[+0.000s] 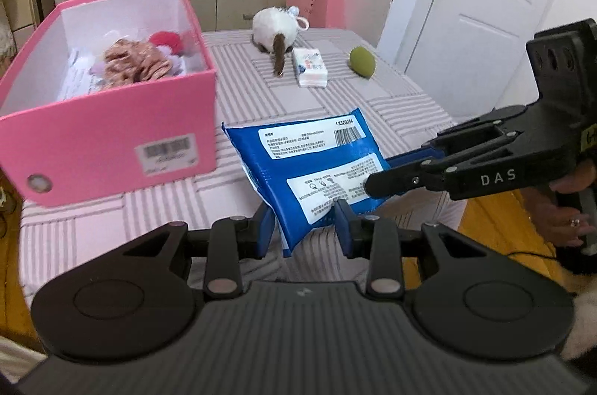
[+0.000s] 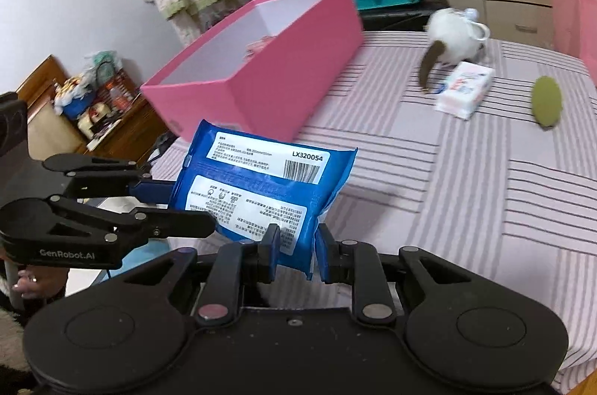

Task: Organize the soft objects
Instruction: 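Lift the wipes pack with both tools and carry it over the pink box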

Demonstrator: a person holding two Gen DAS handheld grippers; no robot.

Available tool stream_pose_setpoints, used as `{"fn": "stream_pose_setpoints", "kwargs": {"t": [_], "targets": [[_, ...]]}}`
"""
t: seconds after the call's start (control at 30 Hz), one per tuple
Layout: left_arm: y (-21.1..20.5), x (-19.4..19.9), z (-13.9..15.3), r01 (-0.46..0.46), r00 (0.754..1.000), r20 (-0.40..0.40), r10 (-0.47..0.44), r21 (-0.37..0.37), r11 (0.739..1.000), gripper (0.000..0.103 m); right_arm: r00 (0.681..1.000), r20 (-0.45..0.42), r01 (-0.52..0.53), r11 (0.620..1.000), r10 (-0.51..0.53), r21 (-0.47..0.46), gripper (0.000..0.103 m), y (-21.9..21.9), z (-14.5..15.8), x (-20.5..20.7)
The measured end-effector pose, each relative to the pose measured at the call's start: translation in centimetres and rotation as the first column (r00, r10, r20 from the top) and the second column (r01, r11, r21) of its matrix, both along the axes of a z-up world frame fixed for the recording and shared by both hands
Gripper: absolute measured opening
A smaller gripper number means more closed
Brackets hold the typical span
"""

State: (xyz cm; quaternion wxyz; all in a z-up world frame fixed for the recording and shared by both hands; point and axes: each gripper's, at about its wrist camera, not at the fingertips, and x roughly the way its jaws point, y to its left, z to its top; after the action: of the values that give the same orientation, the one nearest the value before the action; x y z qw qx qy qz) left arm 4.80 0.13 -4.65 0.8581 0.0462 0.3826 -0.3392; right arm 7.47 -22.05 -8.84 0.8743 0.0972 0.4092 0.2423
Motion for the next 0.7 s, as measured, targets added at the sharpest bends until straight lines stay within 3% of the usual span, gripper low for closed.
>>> {"fn": "stream_pose_setpoints", "kwargs": {"t": [0.43, 0.7], "targets": [[6.4, -1.2, 1.6, -0.078, 0.994, -0.069, 0.083, 0.068, 0.995, 0.034, 0.98, -0.012, -0.197, 0.98, 0.197, 0.021, 0.026, 5.9, 1.0, 0.8], [7.8, 0.0, 5.2, -0.109, 0.994, 0.039, 0.106, 0.08, 0.991, 0.034, 0.971, 0.063, -0.233, 0.972, 0.231, 0.021, 0.026, 7.7, 4.4, 3.1]]}}
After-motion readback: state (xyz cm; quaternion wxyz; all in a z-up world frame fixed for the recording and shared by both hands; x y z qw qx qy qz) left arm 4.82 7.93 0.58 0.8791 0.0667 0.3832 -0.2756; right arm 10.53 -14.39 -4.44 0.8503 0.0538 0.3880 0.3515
